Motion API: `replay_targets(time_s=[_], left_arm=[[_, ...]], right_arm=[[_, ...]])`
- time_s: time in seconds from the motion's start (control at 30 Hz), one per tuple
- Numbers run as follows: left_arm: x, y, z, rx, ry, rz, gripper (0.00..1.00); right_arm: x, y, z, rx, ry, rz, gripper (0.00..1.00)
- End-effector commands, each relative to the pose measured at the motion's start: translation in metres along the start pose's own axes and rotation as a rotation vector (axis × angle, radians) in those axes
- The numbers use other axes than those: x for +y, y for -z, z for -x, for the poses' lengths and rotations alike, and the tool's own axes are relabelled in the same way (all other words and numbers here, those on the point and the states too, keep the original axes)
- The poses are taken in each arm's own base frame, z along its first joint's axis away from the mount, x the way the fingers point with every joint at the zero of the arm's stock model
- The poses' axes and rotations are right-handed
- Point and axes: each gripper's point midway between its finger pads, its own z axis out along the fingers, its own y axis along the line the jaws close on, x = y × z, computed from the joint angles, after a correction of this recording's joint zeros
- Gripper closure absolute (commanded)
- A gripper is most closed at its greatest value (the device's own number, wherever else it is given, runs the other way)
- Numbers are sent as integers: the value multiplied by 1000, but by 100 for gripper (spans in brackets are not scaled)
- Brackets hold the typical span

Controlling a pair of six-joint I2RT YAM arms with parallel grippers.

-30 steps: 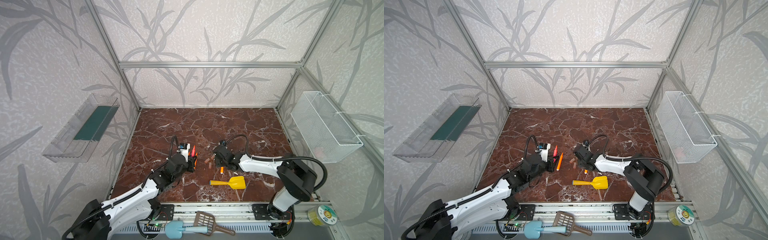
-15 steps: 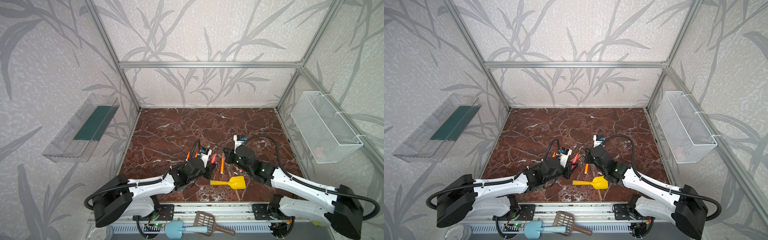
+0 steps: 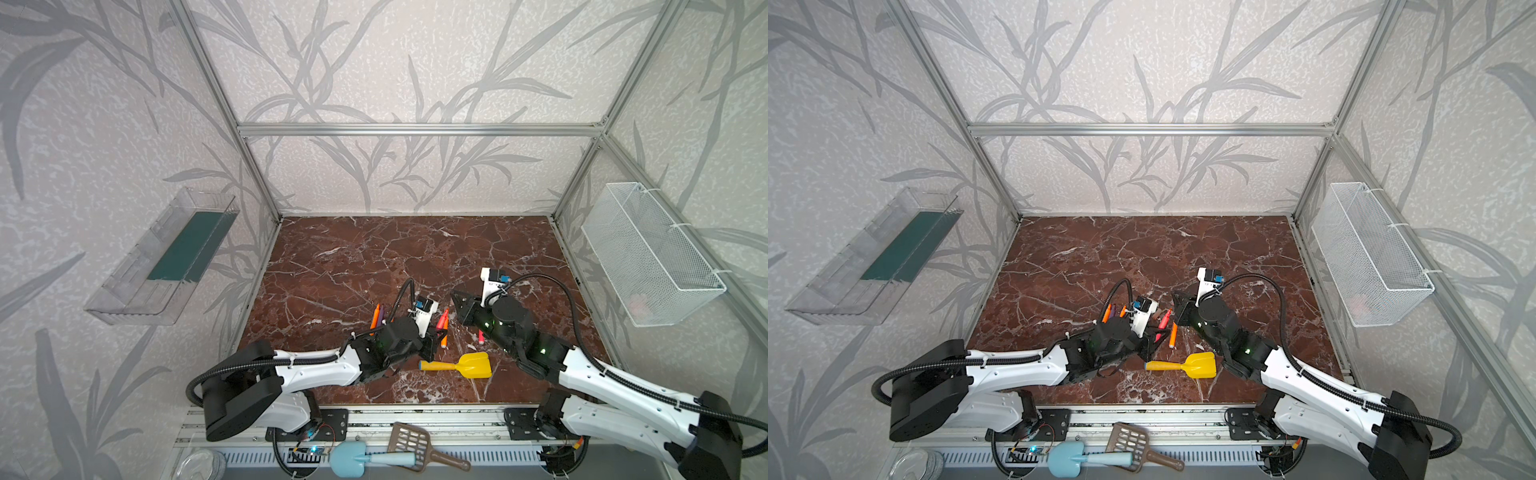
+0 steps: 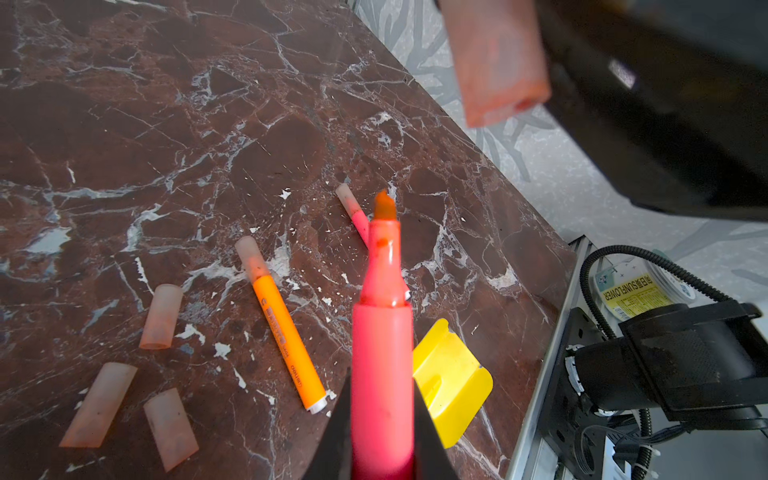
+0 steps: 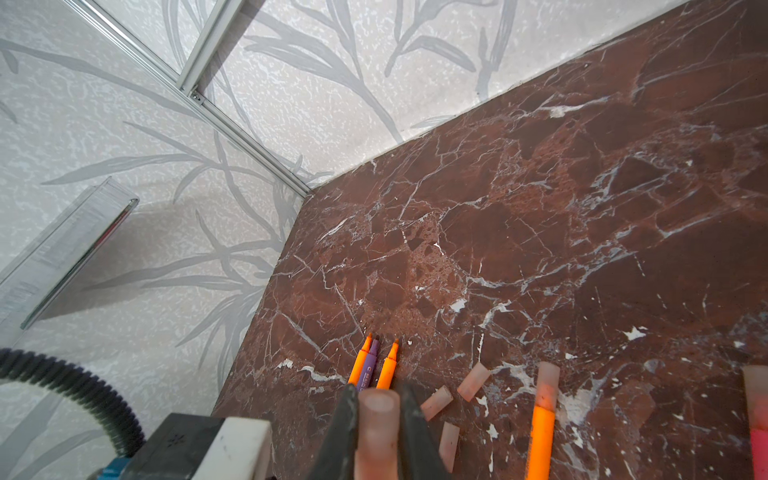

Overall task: Insert the pens into the pen caps
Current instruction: 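Carry the pink cap with the right gripper toward the held marker tip, then lower the cap with the right gripper onto the pink marker tip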

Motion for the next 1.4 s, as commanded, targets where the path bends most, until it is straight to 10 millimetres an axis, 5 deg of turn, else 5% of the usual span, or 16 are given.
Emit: replay_targets(time_s=[0.0, 0.47, 1.37], left_arm=[[-14, 3, 15, -42, -16, -38, 100], [-16, 8, 14, -62, -30, -40, 100], [-13, -7, 32, -89, -46, 29, 100]], right_arm=[[0, -4, -4, -6, -40, 13, 95], [-15, -5, -9, -30, -78, -17, 97], [-7, -3, -33, 12, -143, 89, 100]])
